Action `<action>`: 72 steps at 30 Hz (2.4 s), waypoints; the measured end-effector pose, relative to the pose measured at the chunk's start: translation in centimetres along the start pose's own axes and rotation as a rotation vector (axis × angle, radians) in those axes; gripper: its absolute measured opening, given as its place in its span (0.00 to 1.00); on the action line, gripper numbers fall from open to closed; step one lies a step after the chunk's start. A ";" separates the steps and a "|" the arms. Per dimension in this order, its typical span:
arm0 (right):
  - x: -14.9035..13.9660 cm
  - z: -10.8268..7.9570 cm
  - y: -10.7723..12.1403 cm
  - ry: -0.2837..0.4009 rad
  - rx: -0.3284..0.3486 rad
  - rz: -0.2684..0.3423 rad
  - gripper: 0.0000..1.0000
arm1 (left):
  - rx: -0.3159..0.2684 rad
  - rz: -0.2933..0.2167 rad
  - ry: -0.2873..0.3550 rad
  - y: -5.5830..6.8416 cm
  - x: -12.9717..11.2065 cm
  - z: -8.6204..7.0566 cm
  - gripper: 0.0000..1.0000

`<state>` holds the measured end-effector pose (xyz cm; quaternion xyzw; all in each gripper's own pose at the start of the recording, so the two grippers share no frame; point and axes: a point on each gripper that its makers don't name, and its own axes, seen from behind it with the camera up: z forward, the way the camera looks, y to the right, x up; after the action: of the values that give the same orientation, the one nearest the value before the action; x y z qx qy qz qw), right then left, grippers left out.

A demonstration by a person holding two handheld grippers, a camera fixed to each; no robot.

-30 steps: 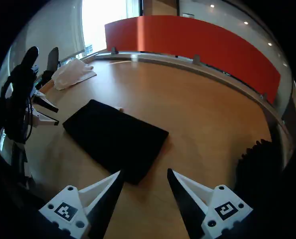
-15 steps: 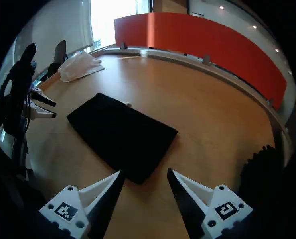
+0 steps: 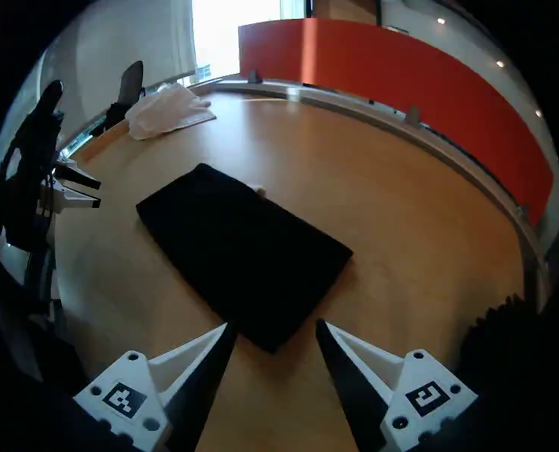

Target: Fold towel

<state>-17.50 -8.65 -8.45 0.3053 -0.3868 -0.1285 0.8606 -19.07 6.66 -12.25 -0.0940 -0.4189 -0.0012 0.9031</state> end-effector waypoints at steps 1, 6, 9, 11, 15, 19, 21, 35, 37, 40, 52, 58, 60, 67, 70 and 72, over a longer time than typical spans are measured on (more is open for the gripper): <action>-0.1 0.0 0.0 -0.003 0.003 -0.005 0.81 | 0.003 -0.004 0.002 -0.1 -0.2 -0.2 0.93; -0.6 0.3 0.0 -0.025 0.010 -0.033 0.81 | 0.018 -0.024 0.010 -0.7 -0.8 -0.9 0.93; -1.0 0.4 -0.1 -0.038 0.016 -0.051 0.81 | 0.026 -0.036 0.017 -0.9 -1.0 -1.3 0.93; -1.2 0.4 -0.2 -0.045 0.022 -0.063 0.81 | 0.028 -0.043 0.021 -1.0 -1.2 -1.6 0.93; -1.7 0.6 -0.4 -0.061 0.028 -0.084 0.77 | 0.032 -0.055 0.024 -1.1 -1.5 -2.1 0.93; -2.1 0.8 -0.5 -0.075 0.037 -0.097 0.70 | 0.038 -0.060 0.022 -1.2 -2.1 -2.4 0.93; -2.3 0.9 -0.5 -0.084 0.044 -0.103 0.66 | 0.041 -0.063 0.019 -1.3 -2.4 -2.6 0.93; -3.2 1.5 -0.2 -0.118 0.078 -0.104 0.33 | 0.056 -0.085 0.017 -1.7 -3.4 -3.4 0.93; -3.3 1.5 -0.2 -0.122 0.082 -0.105 0.32 | 0.057 -0.087 0.018 -1.8 -3.4 -3.5 0.93; -3.4 1.6 -0.2 -0.124 0.089 -0.107 0.28 | 0.059 -0.089 0.018 -1.8 -3.5 -3.5 0.93; -2.6 1.7 -0.1 -0.094 0.095 -0.108 0.03 | 0.057 -0.092 0.016 -1.5 -3.7 -3.4 0.93; -1.3 0.6 0.2 -0.058 0.079 -0.091 0.03 | 0.056 -0.096 0.023 -1.5 -3.2 -3.3 0.93; -0.8 0.1 0.4 -0.048 0.073 -0.091 0.03 | 0.056 -0.095 0.024 -1.6 -3.1 -3.3 0.93; 1.1 -1.5 1.1 -0.012 0.055 -0.100 0.03 | 0.059 -0.094 0.026 -1.8 -2.8 -3.4 0.93; 2.0 -2.1 1.4 0.005 0.046 -0.105 0.03 | 0.059 -0.095 0.026 -1.9 -2.8 -3.4 0.93; 2.6 -2.5 1.6 0.014 0.041 -0.111 0.03 | 0.058 -0.095 0.026 -1.9 -2.7 -3.4 0.93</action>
<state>-13.90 -7.53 -7.15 0.3447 -0.3657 -0.1660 0.8485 -18.36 3.98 -16.11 -0.0475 -0.4109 -0.0333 0.9098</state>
